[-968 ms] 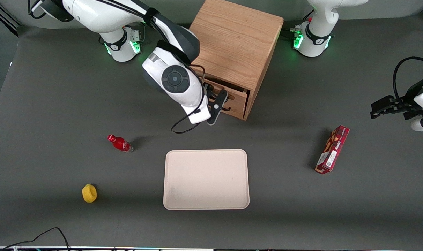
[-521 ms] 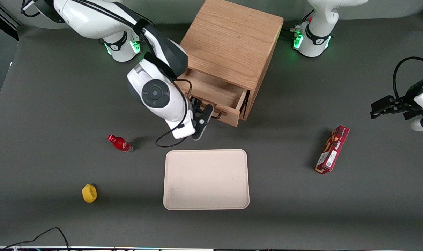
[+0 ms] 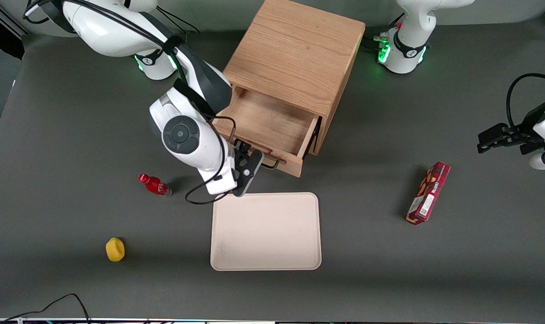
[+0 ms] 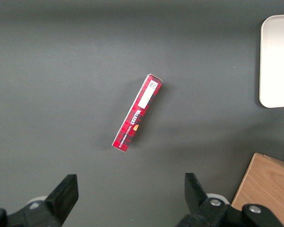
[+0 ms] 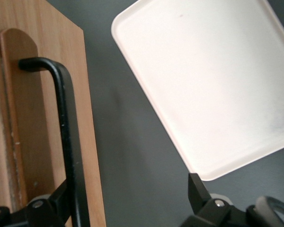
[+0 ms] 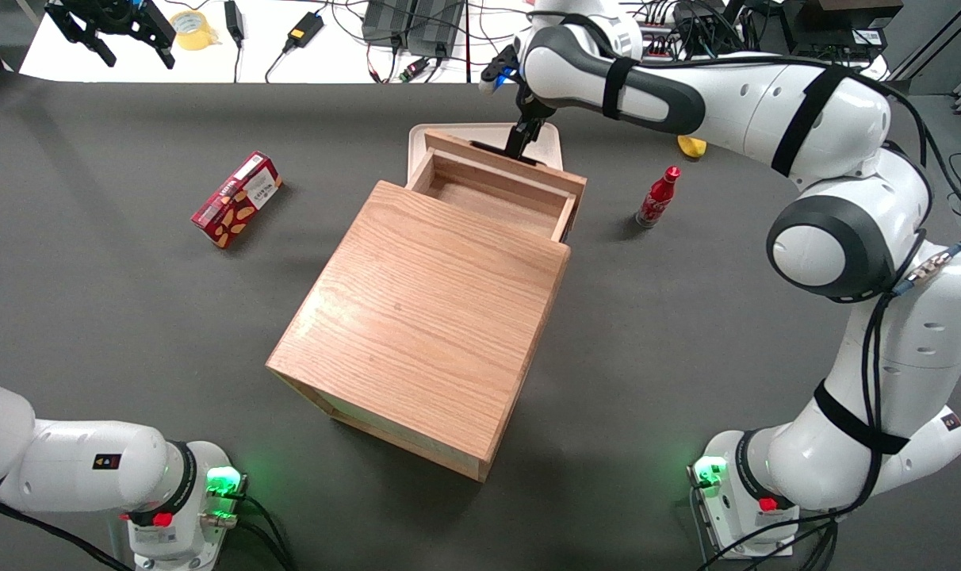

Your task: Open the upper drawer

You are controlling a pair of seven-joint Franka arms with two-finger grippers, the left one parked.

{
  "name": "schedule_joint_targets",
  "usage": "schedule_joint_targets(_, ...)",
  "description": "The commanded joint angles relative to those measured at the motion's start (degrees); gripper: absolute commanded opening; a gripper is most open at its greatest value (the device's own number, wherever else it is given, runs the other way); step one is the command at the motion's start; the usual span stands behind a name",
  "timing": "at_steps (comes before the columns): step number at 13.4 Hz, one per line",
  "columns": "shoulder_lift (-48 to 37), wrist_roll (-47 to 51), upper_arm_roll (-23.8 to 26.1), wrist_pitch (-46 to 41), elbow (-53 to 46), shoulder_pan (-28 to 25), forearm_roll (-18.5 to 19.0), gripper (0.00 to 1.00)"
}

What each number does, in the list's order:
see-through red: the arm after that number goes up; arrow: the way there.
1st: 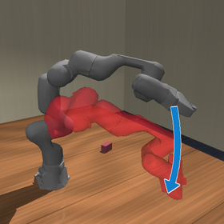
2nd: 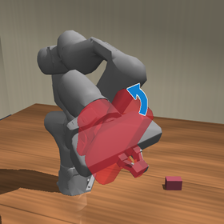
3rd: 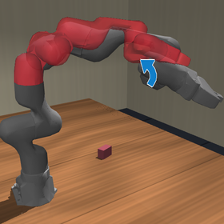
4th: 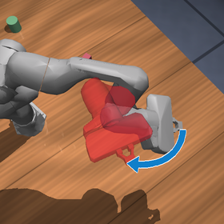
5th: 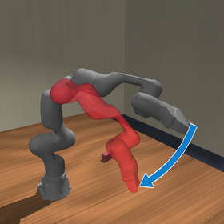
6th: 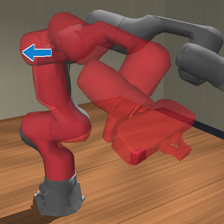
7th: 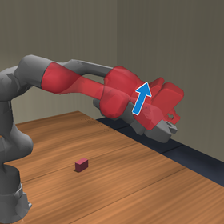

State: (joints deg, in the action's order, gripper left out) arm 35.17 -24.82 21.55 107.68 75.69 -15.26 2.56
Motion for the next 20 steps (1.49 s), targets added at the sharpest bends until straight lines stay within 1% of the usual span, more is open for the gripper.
schedule_joint_targets(1,2.27,-3.12,-2.03,-0.45,-4.32,-0.38,-0.18,1.0)
schedule_joint_targets(9,3.15,-5.41,-5.99,-0.28,-7.05,-0.29,-0.71,1.0)
schedule_joint_targets(12,3.5,-6.73,-7.75,-0.27,-8.37,-0.29,-1.94,1.0)
schedule_joint_targets(14,3.59,-6.99,-8.02,-0.19,-8.72,-0.29,-2.82,1.0)
schedule_joint_targets(16,3.59,-6.65,-8.02,-0.27,-9.16,-0.2,-5.18,1.0)
schedule_joint_targets(18,3.5,-6.38,-8.1,-0.71,-11.26,0.75,-8.78,1.0)
schedule_joint_targets(20,2.54,-4.55,-8.46,-0.98,-13.19,1.72,-10.72,1.0)
